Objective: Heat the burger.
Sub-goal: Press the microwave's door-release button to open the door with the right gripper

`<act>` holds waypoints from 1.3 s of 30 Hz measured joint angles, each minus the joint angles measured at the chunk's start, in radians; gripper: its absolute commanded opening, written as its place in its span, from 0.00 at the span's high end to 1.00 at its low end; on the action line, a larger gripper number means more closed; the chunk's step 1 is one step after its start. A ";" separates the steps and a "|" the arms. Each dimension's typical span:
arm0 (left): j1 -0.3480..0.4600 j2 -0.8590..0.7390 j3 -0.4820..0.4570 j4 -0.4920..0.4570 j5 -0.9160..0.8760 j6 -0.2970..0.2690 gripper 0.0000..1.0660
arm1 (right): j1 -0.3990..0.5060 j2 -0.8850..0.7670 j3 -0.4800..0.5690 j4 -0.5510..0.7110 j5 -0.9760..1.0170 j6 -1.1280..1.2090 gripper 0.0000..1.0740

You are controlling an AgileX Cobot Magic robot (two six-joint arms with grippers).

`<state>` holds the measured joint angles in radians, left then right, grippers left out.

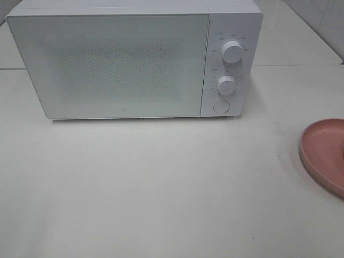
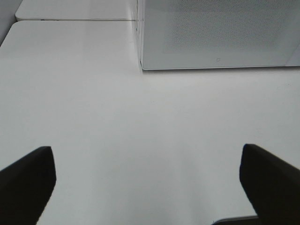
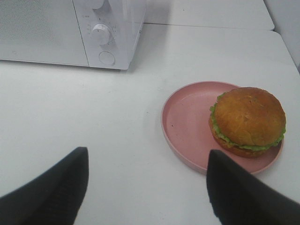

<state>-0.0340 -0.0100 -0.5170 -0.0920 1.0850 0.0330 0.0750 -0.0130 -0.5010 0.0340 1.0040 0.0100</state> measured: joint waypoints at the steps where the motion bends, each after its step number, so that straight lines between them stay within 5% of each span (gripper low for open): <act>1: 0.000 0.000 0.000 0.000 0.000 0.000 0.06 | 0.000 0.000 0.000 0.000 0.000 0.000 0.37; 23: 0.000 0.000 0.002 -0.001 0.000 0.000 0.06 | 0.000 0.006 -0.029 0.000 -0.015 0.000 0.37; 31: 0.000 0.000 0.002 -0.001 0.000 0.000 0.06 | 0.000 0.129 -0.047 0.000 -0.121 0.000 0.37; 39: 0.000 0.000 0.002 -0.001 0.000 0.000 0.06 | 0.000 0.281 -0.047 0.000 -0.258 -0.010 0.25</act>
<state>-0.0340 -0.0100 -0.5150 -0.0930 1.0850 0.0330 0.0750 0.2680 -0.5480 0.0340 0.7460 0.0000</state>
